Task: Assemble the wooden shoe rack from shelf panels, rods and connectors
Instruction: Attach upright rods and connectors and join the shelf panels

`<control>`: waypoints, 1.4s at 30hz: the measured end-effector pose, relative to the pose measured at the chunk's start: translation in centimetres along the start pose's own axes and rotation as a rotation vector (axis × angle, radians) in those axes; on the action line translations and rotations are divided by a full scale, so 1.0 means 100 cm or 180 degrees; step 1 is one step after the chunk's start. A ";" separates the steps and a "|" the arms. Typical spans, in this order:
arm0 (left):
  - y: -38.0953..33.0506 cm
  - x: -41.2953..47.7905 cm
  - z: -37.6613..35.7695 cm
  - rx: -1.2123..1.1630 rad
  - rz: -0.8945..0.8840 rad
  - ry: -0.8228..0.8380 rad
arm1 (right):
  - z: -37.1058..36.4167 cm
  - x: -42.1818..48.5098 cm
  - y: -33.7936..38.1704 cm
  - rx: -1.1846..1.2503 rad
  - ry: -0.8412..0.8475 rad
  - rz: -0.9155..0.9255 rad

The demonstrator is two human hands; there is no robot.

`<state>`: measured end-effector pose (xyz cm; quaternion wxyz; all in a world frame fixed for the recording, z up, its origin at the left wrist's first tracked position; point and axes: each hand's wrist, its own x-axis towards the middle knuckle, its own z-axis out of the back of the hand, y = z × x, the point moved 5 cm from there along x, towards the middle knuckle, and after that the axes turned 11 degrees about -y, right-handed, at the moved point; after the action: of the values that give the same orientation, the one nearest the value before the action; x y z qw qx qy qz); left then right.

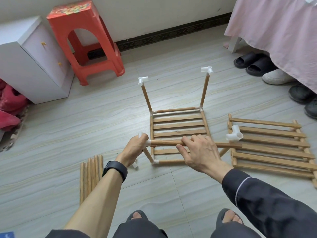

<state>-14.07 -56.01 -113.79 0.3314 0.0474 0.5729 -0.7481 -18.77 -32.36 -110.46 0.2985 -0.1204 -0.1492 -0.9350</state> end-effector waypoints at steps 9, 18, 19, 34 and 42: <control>0.004 0.004 0.007 -0.0031 0.0053 -0.0277 | -0.001 0.027 0.025 -0.0166 -0.0127 0.0206; -0.032 0.015 0.009 0.2032 -0.0745 -0.0519 | 0.033 0.016 -0.025 0.0458 -0.0539 0.0187; -0.045 0.015 0.007 0.2447 -0.1058 -0.0575 | 0.044 0.011 -0.042 0.0517 -0.0938 0.0026; -0.138 -0.030 -0.231 0.1933 -0.1205 0.1589 | 0.015 -0.016 -0.169 0.2028 -0.0050 -0.2354; -0.143 -0.027 -0.219 0.1743 -0.0768 0.1834 | 0.009 -0.013 -0.174 0.2295 -0.0041 -0.2238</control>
<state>-26.61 -33.60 -108.13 0.0427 0.2738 0.4236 -0.8624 -27.94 -17.85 -113.59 -0.0128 0.0422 -0.4961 -0.8672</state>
